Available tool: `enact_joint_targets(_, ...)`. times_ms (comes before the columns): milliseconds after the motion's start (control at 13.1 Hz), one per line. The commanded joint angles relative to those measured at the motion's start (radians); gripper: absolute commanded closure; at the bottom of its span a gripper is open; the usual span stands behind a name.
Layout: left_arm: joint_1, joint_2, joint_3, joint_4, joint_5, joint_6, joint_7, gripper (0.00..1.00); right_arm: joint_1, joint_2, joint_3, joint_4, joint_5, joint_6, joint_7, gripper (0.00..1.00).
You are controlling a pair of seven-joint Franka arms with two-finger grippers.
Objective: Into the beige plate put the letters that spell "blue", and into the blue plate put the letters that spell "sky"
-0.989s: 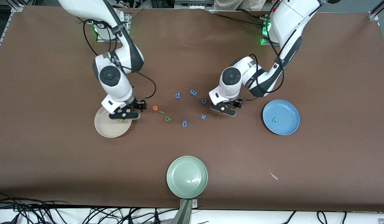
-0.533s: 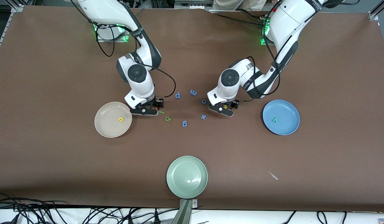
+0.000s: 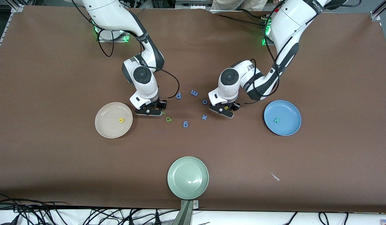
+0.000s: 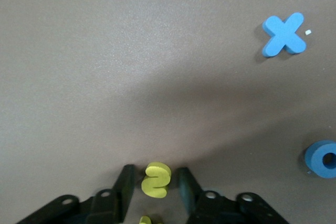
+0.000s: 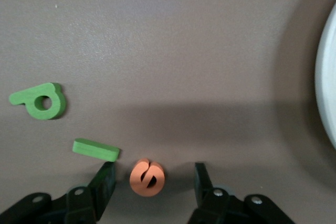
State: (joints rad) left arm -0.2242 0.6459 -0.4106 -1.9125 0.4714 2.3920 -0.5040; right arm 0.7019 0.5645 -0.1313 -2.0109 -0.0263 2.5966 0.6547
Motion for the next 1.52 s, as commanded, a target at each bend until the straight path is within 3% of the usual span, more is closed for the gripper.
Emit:
enact_joint_targets(0, 0.008, -0.003, 0.003, -0.005, 0.036, -0.007, -0.016, 1.0, 0.005, -0.005, -0.004, -0.034, -0.003, 0.052, 0.003, 0.42)
enact_joint_targets(304, 0.037, -0.078, 0.001, 0.003, 0.035, -0.132, 0.01, 1.0, 0.004, -0.008, -0.007, -0.054, -0.003, 0.077, -0.007, 0.8)
enact_joint_targets(380, 0.054, -0.1, 0.001, 0.003, 0.03, -0.172, 0.028, 1.0, 0.002, -0.012, -0.01, -0.046, -0.003, 0.076, -0.016, 0.81)
enact_joint_targets(533, 0.097, -0.149, 0.001, 0.003, 0.024, -0.275, 0.134, 1.0, -0.007, -0.035, -0.017, -0.014, -0.003, 0.004, -0.062, 0.81)
enact_joint_targets(761, 0.205, -0.192, 0.001, -0.013, 0.021, -0.339, 0.344, 1.0, -0.012, -0.063, -0.135, 0.122, 0.0, -0.255, -0.336, 0.81)
enact_joint_targets(913, 0.265, -0.203, 0.001, -0.042, 0.021, -0.343, 0.407, 1.0, -0.027, -0.061, -0.209, 0.181, 0.003, -0.337, -0.528, 0.78)
enact_joint_targets(989, 0.291, -0.207, 0.001, -0.049, 0.021, -0.341, 0.445, 1.0, -0.047, -0.061, -0.211, 0.173, 0.015, -0.331, -0.57, 0.73)
enact_joint_targets(1065, 0.327, -0.206, 0.001, -0.052, 0.021, -0.34, 0.49, 0.97, -0.065, -0.06, -0.209, 0.156, 0.044, -0.316, -0.582, 0.46)
enact_joint_targets(1141, 0.356, -0.203, -0.001, -0.053, 0.021, -0.335, 0.507, 0.47, -0.068, -0.06, -0.209, 0.12, 0.084, -0.276, -0.583, 0.14)
enact_joint_targets(1217, 0.356, -0.201, -0.002, -0.051, 0.018, -0.335, 0.506, 0.0, -0.068, -0.063, -0.209, 0.095, 0.115, -0.244, -0.576, 0.01)
enact_joint_targets(1446, 0.344, -0.2, -0.054, -0.045, -0.058, -0.336, 0.429, 0.0, -0.059, -0.074, -0.13, 0.121, 0.144, -0.265, -0.421, 0.01)
